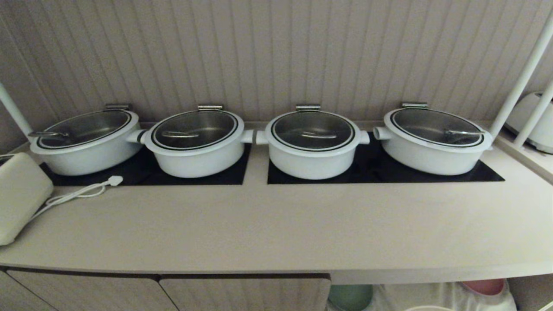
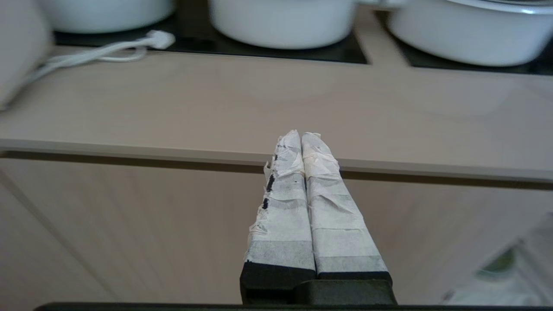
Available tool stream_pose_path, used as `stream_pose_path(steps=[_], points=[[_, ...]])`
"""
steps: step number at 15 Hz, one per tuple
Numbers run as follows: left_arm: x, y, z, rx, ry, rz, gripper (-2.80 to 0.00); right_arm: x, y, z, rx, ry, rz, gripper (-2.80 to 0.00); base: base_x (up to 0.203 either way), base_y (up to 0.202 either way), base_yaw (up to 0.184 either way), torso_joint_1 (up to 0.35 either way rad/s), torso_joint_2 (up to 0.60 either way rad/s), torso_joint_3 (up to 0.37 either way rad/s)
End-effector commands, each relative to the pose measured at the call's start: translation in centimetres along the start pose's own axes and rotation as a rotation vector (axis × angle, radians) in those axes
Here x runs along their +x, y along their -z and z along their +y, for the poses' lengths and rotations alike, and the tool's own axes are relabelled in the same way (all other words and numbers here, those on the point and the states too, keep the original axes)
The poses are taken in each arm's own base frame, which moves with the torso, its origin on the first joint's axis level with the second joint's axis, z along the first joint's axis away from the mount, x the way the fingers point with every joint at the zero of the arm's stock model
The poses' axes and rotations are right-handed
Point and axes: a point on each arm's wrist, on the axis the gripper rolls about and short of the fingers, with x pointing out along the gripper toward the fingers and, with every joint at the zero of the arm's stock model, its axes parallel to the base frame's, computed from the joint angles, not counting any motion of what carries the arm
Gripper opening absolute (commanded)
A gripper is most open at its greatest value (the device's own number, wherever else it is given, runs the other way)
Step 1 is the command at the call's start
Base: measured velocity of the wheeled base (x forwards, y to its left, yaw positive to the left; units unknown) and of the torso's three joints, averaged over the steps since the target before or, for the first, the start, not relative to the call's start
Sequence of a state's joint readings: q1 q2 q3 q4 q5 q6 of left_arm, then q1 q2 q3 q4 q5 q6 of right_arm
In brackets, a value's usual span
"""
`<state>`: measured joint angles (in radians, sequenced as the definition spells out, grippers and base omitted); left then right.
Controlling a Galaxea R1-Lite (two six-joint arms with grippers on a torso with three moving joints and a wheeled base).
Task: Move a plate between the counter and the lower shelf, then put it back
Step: Put the plate in the cupboard
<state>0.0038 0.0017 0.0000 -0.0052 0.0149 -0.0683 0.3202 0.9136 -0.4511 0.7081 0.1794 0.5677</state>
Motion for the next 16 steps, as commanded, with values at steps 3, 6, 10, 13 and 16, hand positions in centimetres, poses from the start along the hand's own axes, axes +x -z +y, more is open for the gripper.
stream_pose_path(steps=[3,6,10,13,16], points=[[0.0,-0.01,0.0,-0.001,-0.001,-0.001,-2.8,0.01,0.03,-0.01,0.003,0.001,0.005,-2.8,0.0,-0.196,0.003,0.001,0.0,0.002],[0.0,-0.01,0.0,-0.001,-0.001,-0.001,-2.8,-0.08,0.15,-0.07,0.004,0.002,0.006,-2.8,0.0,-0.197,0.001,0.001,0.0,0.002],[0.0,-0.01,0.0,-0.001,-0.001,-0.001,-2.8,-0.18,0.25,-0.11,0.003,-0.001,0.002,-2.8,0.0,-0.195,0.001,0.004,0.0,0.001],[0.0,-0.01,0.0,-0.001,-0.001,-0.001,-2.8,-0.25,0.32,-0.14,0.004,-0.002,0.0,-2.8,0.0,-0.194,0.001,0.001,0.0,0.003],[0.0,-0.01,0.0,-0.001,-0.001,-0.001,-2.8,-0.26,0.42,-0.2,0.011,0.004,0.009,-2.8,0.0,-0.194,0.0,0.004,0.0,-0.001]])
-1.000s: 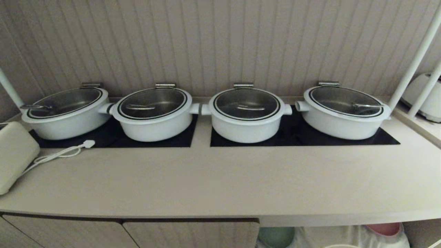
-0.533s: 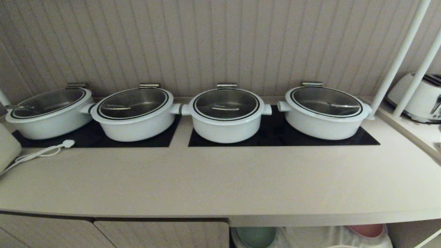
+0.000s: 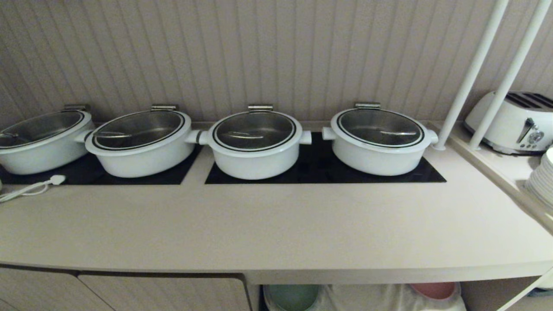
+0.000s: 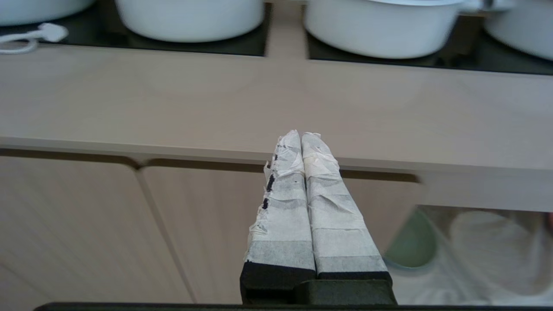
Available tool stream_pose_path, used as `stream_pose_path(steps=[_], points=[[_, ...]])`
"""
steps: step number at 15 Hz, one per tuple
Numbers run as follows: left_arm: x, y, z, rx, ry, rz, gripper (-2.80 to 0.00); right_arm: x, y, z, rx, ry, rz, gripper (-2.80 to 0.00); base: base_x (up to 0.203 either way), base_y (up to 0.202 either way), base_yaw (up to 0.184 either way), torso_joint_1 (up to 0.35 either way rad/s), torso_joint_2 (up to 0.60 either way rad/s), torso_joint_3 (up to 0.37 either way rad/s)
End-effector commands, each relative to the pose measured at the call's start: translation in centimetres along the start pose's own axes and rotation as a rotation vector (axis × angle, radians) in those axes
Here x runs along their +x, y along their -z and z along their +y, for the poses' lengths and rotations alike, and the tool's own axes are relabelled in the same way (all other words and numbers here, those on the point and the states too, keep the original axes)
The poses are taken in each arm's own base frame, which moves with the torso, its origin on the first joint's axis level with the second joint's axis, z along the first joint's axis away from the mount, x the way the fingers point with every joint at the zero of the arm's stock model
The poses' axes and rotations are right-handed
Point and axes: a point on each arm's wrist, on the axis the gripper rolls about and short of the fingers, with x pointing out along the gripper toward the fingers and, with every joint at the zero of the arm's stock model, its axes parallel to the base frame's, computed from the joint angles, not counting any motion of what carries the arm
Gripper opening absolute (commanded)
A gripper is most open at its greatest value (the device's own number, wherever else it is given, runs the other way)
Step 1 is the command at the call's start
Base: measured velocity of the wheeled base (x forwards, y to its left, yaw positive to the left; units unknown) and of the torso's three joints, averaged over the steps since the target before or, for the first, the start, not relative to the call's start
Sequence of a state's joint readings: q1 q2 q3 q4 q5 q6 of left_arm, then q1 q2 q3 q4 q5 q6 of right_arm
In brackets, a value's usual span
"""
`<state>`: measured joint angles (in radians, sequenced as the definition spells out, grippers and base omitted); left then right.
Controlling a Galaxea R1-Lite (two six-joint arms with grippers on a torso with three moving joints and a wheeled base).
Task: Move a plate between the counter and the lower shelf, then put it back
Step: Put the plate in the cupboard
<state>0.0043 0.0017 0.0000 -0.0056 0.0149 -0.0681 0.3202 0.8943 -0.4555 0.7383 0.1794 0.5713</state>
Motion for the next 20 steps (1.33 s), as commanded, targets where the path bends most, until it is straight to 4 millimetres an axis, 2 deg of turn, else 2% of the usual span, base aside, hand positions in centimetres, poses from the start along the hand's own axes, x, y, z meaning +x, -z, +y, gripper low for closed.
stream_pose_path(steps=[1,20], points=[[0.0,-0.01,0.0,-0.001,-0.001,-0.001,-2.8,-0.03,0.03,-0.01,0.01,0.001,0.004,-2.8,0.0,-0.191,0.002,0.002,0.0,0.002],[0.0,-0.01,0.0,-0.001,-0.001,-0.001,-2.8,0.02,0.1,-0.06,0.013,0.003,0.008,-2.8,0.0,-0.195,0.001,0.002,0.0,0.002]])
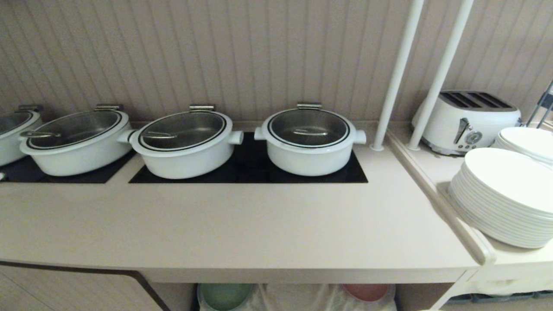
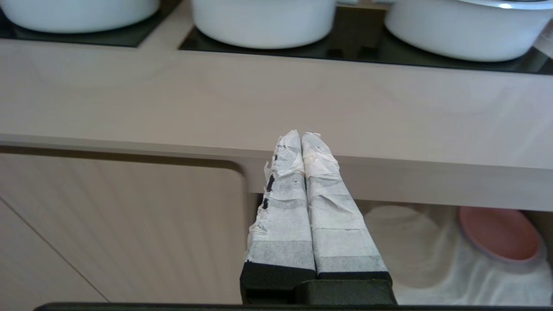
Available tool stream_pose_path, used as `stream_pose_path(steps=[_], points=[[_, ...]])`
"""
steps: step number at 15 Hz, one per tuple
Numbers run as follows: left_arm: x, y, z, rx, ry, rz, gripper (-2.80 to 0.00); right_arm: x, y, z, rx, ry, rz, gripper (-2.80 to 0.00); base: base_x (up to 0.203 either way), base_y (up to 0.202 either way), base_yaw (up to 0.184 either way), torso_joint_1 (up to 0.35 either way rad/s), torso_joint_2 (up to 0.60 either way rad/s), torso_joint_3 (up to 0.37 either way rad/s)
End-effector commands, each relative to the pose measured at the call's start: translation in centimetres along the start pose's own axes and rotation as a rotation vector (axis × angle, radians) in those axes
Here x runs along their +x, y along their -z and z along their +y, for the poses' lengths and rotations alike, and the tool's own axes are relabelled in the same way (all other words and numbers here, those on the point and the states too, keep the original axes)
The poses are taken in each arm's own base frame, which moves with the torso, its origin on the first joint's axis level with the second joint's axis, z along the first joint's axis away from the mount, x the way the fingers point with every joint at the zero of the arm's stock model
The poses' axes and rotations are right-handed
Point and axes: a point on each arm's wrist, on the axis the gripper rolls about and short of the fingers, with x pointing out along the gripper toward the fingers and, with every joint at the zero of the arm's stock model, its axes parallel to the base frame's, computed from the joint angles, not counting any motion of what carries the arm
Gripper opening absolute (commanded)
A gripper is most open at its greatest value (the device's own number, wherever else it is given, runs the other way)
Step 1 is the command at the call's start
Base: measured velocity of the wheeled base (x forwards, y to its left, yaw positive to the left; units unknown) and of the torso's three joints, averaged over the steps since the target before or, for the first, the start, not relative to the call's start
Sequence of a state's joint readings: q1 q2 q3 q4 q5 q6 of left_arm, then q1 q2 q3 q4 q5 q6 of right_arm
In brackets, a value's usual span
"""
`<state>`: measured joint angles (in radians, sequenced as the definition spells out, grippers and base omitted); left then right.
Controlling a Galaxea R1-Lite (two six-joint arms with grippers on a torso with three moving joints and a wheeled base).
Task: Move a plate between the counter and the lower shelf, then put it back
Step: Put the plate in the cupboard
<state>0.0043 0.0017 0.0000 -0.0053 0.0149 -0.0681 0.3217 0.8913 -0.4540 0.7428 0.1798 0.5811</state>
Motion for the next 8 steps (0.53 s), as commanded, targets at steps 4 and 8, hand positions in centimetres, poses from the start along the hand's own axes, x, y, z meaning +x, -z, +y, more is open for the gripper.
stream_pose_path(steps=[4,8], points=[[0.0,-0.01,0.0,-0.001,-0.001,-0.001,-2.8,-0.03,-0.02,0.03,0.002,-0.001,0.003,-2.8,0.0,-0.12,0.0,0.001,0.0,0.004],[0.0,-0.01,0.0,-0.002,-0.001,-0.001,-2.8,-0.13,0.03,0.02,0.002,-0.007,-0.004,-2.8,0.0,0.0,0.0,0.0,0.0,0.0]])
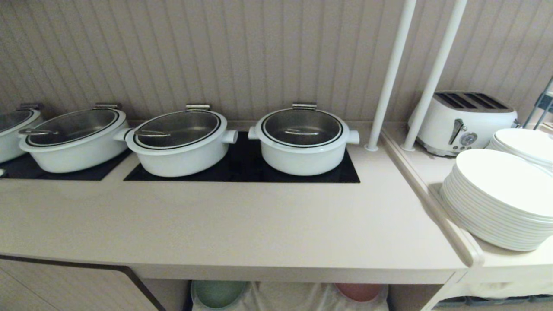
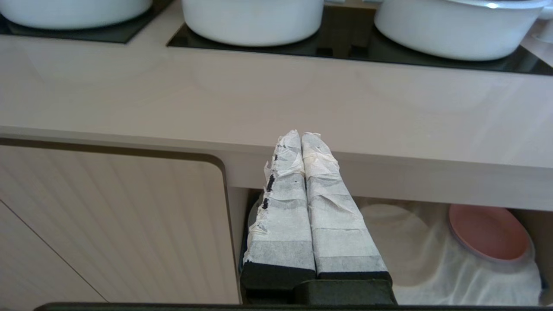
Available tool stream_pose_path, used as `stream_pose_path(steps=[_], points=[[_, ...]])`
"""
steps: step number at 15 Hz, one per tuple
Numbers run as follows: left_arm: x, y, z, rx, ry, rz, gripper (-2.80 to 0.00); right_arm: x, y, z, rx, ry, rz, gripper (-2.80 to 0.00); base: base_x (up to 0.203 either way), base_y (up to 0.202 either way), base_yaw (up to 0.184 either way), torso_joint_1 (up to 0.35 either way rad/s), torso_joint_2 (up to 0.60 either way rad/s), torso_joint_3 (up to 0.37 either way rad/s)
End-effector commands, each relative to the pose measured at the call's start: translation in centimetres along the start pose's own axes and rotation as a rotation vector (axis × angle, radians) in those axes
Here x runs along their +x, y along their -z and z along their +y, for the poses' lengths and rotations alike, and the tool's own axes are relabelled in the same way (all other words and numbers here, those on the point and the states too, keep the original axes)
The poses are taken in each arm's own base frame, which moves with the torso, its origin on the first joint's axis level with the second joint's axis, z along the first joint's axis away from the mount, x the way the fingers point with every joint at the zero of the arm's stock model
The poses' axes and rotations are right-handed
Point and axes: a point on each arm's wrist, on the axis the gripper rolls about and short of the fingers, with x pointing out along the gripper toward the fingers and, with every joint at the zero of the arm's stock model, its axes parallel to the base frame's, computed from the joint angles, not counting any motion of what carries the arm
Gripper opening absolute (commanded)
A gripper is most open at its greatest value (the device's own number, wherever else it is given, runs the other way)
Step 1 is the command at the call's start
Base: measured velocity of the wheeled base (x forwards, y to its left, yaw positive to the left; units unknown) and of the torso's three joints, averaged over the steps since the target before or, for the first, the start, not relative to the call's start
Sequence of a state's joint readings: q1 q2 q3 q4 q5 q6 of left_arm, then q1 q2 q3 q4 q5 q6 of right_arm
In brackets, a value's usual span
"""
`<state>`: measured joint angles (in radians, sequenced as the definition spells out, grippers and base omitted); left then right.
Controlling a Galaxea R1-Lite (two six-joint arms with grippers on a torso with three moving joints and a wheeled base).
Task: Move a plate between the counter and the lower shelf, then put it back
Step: Put the plate in the cupboard
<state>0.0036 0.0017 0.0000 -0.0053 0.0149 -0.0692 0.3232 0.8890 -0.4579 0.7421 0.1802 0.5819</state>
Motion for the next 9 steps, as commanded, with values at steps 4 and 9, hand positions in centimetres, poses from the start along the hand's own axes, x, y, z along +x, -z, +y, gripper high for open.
stream_pose_path(steps=[4,9], points=[[0.0,-0.01,0.0,0.0,-0.001,-0.001,-2.8,-0.15,0.11,0.01,-0.007,-0.011,-0.006,-2.8,0.0,0.0,0.0,0.0,0.0,0.0],[0.0,-0.01,0.0,-0.001,-0.001,-0.001,-2.8,-0.53,0.13,0.13,-0.019,-0.03,-0.027,-2.8,0.0,0.0,0.0,0.0,0.0,0.0]])
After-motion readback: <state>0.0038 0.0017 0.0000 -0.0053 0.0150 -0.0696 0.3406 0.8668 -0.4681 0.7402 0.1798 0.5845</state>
